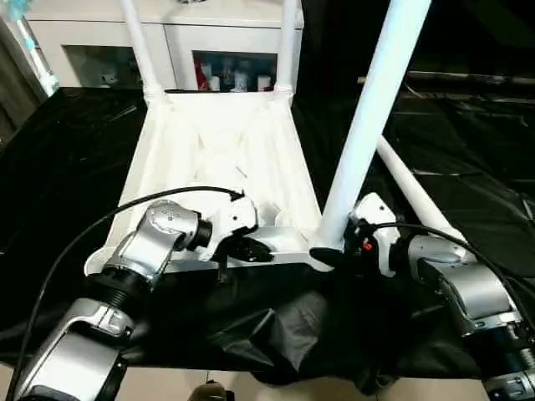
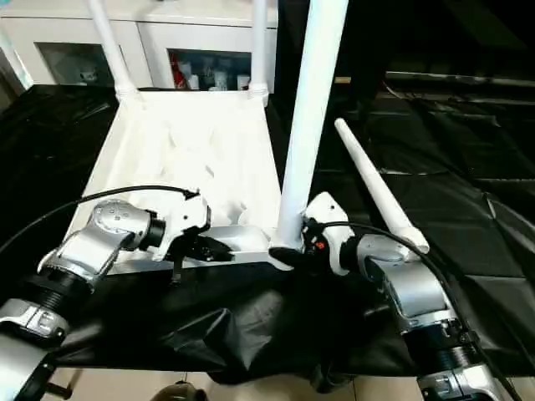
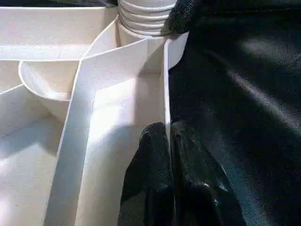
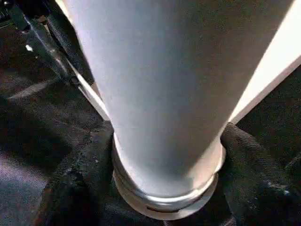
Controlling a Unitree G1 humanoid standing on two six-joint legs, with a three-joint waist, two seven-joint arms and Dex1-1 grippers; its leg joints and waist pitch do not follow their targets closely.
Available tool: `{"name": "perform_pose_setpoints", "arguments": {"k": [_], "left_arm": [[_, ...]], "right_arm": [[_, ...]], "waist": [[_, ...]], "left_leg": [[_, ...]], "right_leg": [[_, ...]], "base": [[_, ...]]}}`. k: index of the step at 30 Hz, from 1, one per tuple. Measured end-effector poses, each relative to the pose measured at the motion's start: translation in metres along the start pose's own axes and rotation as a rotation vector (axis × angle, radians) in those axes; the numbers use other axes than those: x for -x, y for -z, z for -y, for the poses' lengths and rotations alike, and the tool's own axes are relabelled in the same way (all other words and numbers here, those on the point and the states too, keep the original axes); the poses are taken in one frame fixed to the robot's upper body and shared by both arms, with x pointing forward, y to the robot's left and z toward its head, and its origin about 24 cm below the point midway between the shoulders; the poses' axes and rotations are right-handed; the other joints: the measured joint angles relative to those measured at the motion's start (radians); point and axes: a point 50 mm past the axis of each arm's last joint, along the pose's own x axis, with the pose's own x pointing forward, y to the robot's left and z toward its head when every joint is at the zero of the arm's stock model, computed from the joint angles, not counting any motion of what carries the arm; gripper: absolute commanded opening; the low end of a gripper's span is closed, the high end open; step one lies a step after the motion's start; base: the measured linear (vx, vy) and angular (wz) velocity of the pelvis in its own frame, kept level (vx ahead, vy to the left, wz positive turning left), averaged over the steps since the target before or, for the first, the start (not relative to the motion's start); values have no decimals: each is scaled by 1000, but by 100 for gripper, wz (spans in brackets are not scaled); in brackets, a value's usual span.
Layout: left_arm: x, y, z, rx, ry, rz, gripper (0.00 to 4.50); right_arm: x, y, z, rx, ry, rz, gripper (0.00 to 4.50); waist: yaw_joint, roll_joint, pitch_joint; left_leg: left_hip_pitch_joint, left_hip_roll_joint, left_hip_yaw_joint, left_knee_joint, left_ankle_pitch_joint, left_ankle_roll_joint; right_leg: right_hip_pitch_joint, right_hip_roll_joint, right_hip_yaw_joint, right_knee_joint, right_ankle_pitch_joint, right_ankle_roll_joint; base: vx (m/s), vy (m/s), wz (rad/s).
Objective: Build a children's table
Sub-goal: Rotate leg to tighten
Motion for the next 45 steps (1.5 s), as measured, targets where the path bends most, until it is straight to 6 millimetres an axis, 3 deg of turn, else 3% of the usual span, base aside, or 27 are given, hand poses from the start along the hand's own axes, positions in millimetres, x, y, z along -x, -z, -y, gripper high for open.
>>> {"name": "perform_pose_setpoints", "arguments": {"k": [12, 18, 21, 26, 29, 30, 33, 35, 38, 42, 45], "left_arm": [[-2, 1, -1, 14, -33, -4, 0], [-37, -10, -11, 99, -255, 6, 0], [-53, -18, -12, 145, -334, 11, 0], [-71, -28, -10, 171, -408, 4, 0], [-73, -29, -9, 170, -418, 4, 0], [-73, -30, -9, 169, -419, 4, 0], [-73, -31, -11, 167, -439, 2, 0], [-72, -32, -13, 166, -462, -1, 0], [-72, -33, -14, 166, -486, 1, 0], [-78, -39, -14, 197, -523, 1, 0], [-81, -43, -16, 238, -585, -7, 0]], "right_arm": [[-9, 4, -2, -68, 44, 43, 275], [-38, 6, 14, -289, 431, 116, 275], [-50, 2, 19, -358, 602, 133, 275], [-61, -3, 24, -354, 725, 123, 275], [-61, -3, 25, -345, 736, 130, 275], [-61, -3, 26, -346, 738, 133, 344], [-63, -5, 25, -375, 731, 165, 350], [-63, -6, 25, -370, 722, 176, 384], [-62, -7, 24, -353, 707, 186, 384], [-45, -2, 23, -306, 713, 199, 384], [-40, -1, 19, -292, 711, 206, 384]], "waist": [[-8, -6, -3], [-29, -10, -6], [-45, -10, -6], [-48, -10, -6], [-47, -8, -8], [-47, -7, -8], [-47, -6, -9], [-50, -5, -10], [-53, -4, -10], [-45, 0, -9], [-50, 2, -9]], "left_leg": [[2, 0, 0, 0, 1, -1], [18, 0, -1, -3, 2, -4], [18, -1, -4, -4, 2, -4], [17, -2, -4, -6, 2, -4], [17, -3, -4, -6, 2, -4], [17, -3, -3, -6, 2, -4], [16, -3, -3, -8, 2, -4], [16, -3, -4, -10, 2, -4], [16, -2, -4, -13, 2, -4], [14, -2, -4, -13, 2, -4], [13, -2, -4, -13, 2, -4]], "right_leg": [[1, 0, 0, 2, 1, 0], [15, 0, -2, -7, 3, 3], [17, 0, -4, -11, 2, 3], [19, 0, -4, -16, 2, 3], [20, 0, -2, -17, 4, 3], [20, 0, -2, -16, 5, 3], [19, 1, -2, -16, 9, 3], [18, 1, -2, -16, 9, 3], [16, 2, -2, -16, 10, 2], [16, 2, -2, -18, 9, 4], [15, 2, -2, -21, 9, 4]], "base": [[0, 0, 0], [0, 0, 0], [0, 0, 0], [0, 0, 0], [0, 0, 0], [0, 0, 0], [0, 0, 0], [0, 0, 0], [0, 0, 0], [0, 0, 0], [0, 0, 0]]}}
